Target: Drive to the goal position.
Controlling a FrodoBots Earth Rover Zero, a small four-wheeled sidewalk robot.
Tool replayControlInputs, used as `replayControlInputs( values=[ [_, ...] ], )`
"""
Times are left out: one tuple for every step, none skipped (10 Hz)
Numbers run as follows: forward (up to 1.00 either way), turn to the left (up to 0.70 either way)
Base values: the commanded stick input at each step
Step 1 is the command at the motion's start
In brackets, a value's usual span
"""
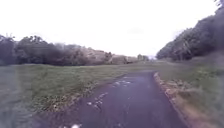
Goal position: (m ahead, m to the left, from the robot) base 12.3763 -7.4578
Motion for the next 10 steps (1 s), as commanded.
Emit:
replayControlInputs(
  values=[
    [0.6,-0.15],
    [0.6,-0.15],
    [0.6,-0.15],
    [0.6,-0.15],
    [0.6,-0.15],
    [0.6,-0.15],
    [0.6,-0.15],
    [0.6,-0.15],
    [0.6,-0.15],
    [0.6,0.0]
  ],
)
